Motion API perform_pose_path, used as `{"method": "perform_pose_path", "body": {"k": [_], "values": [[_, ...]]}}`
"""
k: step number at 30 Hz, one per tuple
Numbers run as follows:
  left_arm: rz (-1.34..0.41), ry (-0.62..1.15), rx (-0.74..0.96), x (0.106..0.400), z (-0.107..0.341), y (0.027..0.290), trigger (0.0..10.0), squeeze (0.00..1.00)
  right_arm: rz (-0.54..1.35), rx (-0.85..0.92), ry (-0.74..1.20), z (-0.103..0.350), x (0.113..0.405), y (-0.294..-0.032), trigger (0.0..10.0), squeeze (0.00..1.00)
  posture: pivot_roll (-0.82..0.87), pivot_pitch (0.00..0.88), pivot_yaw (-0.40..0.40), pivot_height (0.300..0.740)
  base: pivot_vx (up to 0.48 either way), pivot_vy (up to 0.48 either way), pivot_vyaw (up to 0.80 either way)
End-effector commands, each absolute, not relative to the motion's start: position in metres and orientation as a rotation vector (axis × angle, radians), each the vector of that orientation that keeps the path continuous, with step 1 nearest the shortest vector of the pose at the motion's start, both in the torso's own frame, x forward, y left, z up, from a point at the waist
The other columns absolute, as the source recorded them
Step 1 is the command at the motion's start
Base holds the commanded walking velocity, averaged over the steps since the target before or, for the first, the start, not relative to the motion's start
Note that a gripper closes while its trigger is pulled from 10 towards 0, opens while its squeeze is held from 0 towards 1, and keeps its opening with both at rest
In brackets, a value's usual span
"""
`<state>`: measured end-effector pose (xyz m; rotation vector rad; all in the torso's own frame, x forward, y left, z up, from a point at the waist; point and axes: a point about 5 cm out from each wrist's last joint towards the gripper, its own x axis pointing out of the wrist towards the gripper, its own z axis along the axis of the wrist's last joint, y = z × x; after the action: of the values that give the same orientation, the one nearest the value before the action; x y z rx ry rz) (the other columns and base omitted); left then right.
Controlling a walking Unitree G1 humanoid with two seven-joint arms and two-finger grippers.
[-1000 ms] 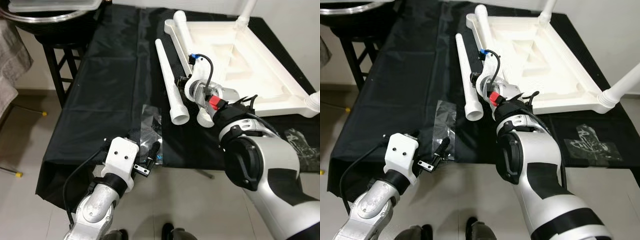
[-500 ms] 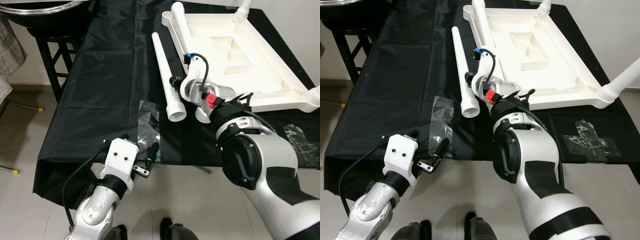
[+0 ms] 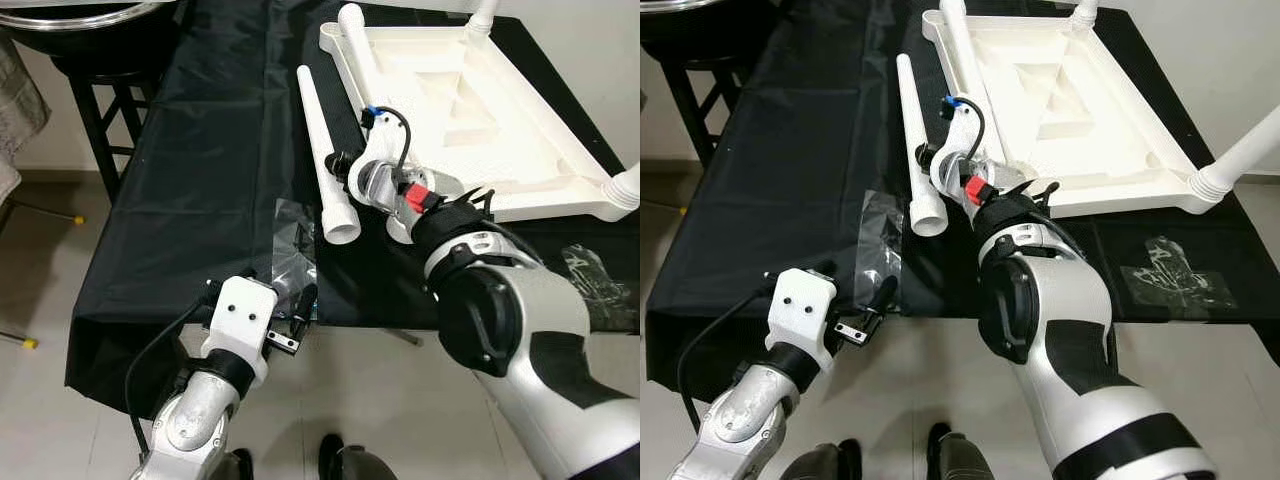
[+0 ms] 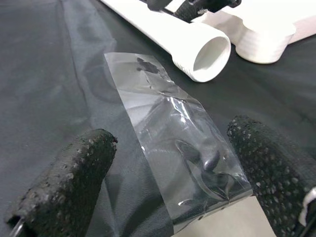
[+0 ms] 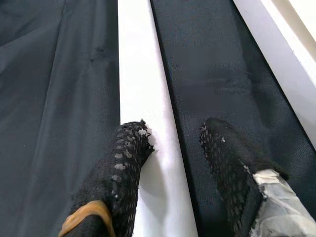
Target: Building children table
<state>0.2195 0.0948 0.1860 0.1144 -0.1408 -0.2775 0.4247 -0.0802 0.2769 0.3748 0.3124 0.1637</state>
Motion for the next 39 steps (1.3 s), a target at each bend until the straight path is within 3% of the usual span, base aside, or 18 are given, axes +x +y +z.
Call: {"method": "perform_pose_path", "body": {"k": [1,18,22,35,36,39], "values": [[-0.281,-0.117,0.107,0.216,0.182,0.093,10.0,0.0,0.162,0.394,0.329,0.276,0.424,-0.08,10.0,0.0,0.04,0.313,-0.13,0.74,0.0,0.0,0.0],[-0.276,-0.117,0.112,0.216,0.182,0.093,10.0,0.0,0.252,0.299,0.361,0.27,0.42,-0.06,10.0,0.0,0.04,0.306,-0.13,0.74,0.0,0.0,0.0],[-0.277,-0.117,0.119,0.216,0.181,0.093,10.0,0.0,0.277,0.182,0.406,0.26,0.417,-0.055,10.0,0.0,0.04,0.299,-0.133,0.74,0.0,0.0,0.0],[-0.268,-0.12,0.117,0.217,0.181,0.093,10.0,0.0,0.258,0.111,0.461,0.24,0.415,-0.061,10.0,0.0,0.04,0.298,-0.138,0.74,0.0,0.0,0.0],[-0.269,-0.118,0.117,0.216,0.181,0.093,10.0,0.0,0.271,0.112,0.464,0.239,0.415,-0.06,10.0,1.0,0.04,0.3,-0.138,0.74,0.0,0.0,0.0],[-0.268,-0.115,0.117,0.216,0.181,0.094,10.0,0.0,0.28,0.103,0.464,0.239,0.415,-0.06,10.0,1.0,0.04,0.302,-0.139,0.74,0.0,0.0,0.0]]}}
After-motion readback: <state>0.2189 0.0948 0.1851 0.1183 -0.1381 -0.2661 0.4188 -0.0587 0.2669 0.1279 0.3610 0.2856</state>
